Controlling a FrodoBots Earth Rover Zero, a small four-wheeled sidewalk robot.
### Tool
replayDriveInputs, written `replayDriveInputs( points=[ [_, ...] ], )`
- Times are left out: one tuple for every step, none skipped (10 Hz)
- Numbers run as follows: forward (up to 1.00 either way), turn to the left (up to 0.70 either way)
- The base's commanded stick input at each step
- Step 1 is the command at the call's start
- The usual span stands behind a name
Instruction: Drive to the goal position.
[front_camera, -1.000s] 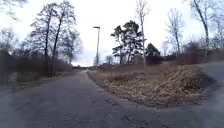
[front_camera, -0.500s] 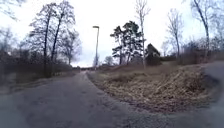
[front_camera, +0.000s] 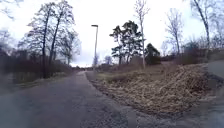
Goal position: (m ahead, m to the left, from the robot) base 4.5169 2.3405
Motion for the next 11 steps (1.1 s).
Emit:
replayDriveInputs(
  points=[
    [0.5, 0.24],
    [0.5, 0.5],
    [0.5, 0.5],
    [0.5, 0.5],
    [0.5, 0.5],
    [0.5, 0.5],
    [0.5, 0.5],
    [0.5, 0.5],
    [0.5, 0.5],
    [0.5, 0.5],
    [0.5, 0.5]
  ],
)
